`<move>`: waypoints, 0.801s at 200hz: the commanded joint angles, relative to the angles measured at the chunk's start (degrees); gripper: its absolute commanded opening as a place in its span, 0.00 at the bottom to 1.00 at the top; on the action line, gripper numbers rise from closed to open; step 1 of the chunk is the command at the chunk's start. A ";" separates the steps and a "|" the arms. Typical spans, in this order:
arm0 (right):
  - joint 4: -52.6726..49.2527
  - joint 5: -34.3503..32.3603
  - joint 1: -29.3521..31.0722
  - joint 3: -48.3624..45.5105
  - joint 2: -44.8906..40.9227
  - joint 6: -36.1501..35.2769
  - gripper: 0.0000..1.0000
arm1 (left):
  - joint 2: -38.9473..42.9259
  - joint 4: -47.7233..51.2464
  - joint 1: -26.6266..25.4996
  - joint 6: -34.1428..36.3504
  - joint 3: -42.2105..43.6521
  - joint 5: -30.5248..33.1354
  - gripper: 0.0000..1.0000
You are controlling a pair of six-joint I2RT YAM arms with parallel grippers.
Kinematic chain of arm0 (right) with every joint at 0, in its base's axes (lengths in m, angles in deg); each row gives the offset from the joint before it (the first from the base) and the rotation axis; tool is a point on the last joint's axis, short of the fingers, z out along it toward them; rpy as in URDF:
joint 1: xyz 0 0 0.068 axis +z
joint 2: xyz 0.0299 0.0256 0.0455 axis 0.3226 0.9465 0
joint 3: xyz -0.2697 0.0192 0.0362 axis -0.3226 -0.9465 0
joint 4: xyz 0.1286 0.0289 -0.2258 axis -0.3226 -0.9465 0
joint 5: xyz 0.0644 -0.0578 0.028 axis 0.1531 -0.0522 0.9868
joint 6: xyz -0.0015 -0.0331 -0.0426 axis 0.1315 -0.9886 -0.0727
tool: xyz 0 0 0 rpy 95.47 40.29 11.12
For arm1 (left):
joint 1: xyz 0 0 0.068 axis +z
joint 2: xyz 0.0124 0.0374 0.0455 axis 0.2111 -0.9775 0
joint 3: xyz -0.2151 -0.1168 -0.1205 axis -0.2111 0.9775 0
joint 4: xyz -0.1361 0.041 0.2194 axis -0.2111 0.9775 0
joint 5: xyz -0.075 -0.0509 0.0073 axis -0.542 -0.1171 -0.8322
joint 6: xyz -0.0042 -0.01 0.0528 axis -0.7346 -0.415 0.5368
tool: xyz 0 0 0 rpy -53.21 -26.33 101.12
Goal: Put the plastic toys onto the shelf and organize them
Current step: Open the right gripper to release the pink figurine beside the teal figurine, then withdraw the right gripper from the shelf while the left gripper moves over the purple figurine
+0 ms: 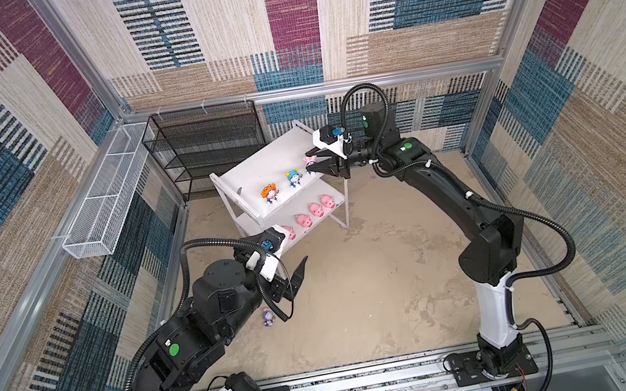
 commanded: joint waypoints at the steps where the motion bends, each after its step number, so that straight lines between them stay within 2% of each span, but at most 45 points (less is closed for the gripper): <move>1: 0.05 0.35 0.04 0.49 -1.06 0.18 0.42 | 0.20 -1.69 0.03 0.07 0.17 0.12 0.99; 64: 0.03 0.42 0.04 -1.78 -5.56 0.93 0.48 | 1.18 0.52 0.11 -0.61 -0.23 2.48 0.99; 106: 1.77 -0.40 0.04 -9.55 -14.43 3.94 0.71 | 3.38 5.95 0.10 -5.79 1.43 5.75 0.99; 146: 9.14 -9.20 0.11 -25.92 -26.54 15.02 0.88 | 3.81 11.49 0.07 -17.96 5.70 12.32 0.99; 160: 13.20 -10.33 0.13 -34.43 -31.84 17.88 1.00 | 2.69 13.57 0.07 -23.03 7.05 13.87 0.99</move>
